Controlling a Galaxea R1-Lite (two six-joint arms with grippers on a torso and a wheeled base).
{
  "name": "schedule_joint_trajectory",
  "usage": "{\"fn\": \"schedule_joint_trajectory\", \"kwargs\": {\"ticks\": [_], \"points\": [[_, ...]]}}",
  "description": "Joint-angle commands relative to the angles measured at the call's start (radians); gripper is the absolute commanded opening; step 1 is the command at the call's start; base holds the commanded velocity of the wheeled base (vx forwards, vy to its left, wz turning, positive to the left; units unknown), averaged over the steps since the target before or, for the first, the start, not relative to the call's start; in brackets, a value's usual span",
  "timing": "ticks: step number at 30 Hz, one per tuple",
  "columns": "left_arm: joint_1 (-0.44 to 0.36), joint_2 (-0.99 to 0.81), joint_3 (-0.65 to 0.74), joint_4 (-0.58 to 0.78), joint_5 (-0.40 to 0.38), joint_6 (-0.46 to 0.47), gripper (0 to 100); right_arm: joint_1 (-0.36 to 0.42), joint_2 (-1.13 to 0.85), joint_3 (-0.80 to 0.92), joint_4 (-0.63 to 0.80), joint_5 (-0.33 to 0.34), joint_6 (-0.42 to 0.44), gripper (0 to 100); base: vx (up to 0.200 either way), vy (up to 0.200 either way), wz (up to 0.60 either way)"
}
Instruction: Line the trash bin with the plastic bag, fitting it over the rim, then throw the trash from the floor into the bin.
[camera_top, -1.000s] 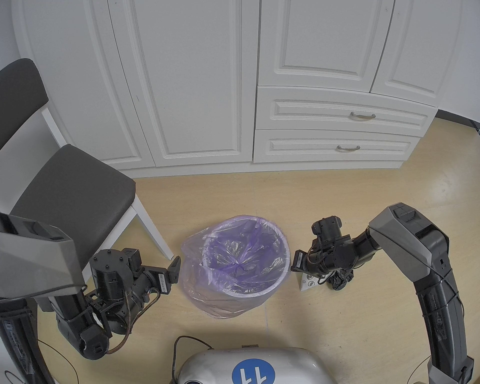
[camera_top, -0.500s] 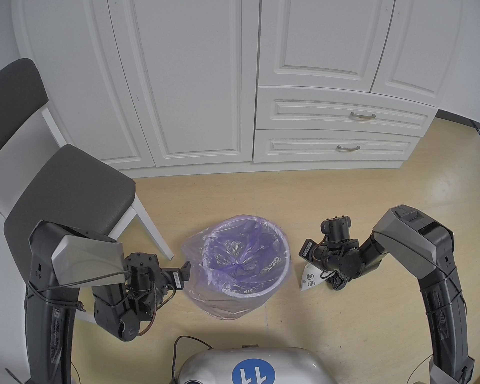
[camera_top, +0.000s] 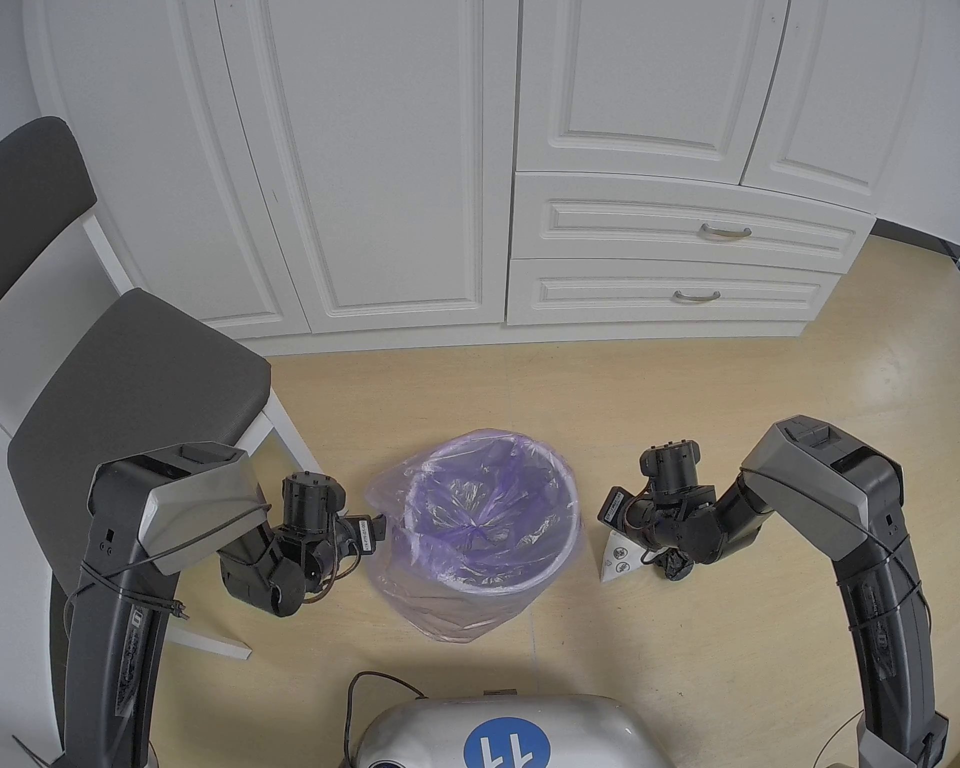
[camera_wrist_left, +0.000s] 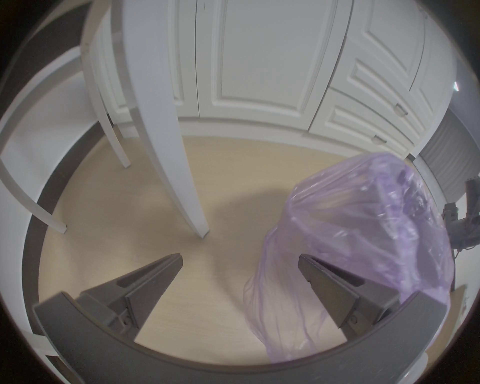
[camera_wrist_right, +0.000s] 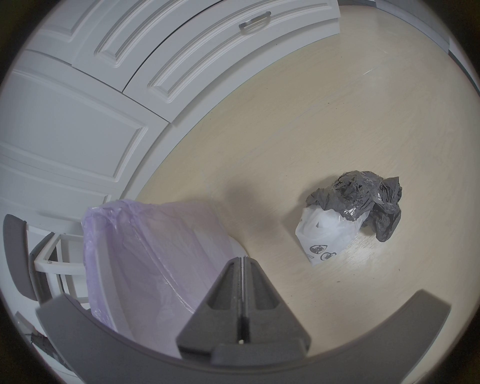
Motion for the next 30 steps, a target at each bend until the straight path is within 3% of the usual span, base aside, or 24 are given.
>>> {"fn": "schedule_joint_trajectory", "kwargs": {"ticks": [1, 13, 23, 27, 30], "points": [[0.034, 0.042, -0.177, 0.170, -0.084, 0.002, 100, 0.003, 0.008, 0.004, -0.003, -0.001, -0.011, 0, 0.000, 0.000, 0.00], [0.034, 0.153, -0.504, 0.489, -0.152, 0.140, 100, 0.011, 0.016, 0.000, -0.003, -0.001, -0.031, 0, 0.000, 0.000, 0.00], [0.037, 0.230, -0.726, 0.760, -0.123, 0.243, 100, 0.017, 0.016, 0.003, -0.003, -0.001, -0.043, 0, 0.000, 0.000, 0.00], [0.038, 0.222, -0.715, 0.759, -0.091, 0.248, 100, 0.017, 0.016, 0.003, -0.003, 0.000, -0.043, 0, 0.000, 0.000, 0.00], [0.037, 0.131, -0.610, 0.734, -0.042, 0.244, 100, 0.017, 0.014, 0.004, -0.003, 0.000, -0.043, 0, 0.000, 0.000, 0.00]]}}
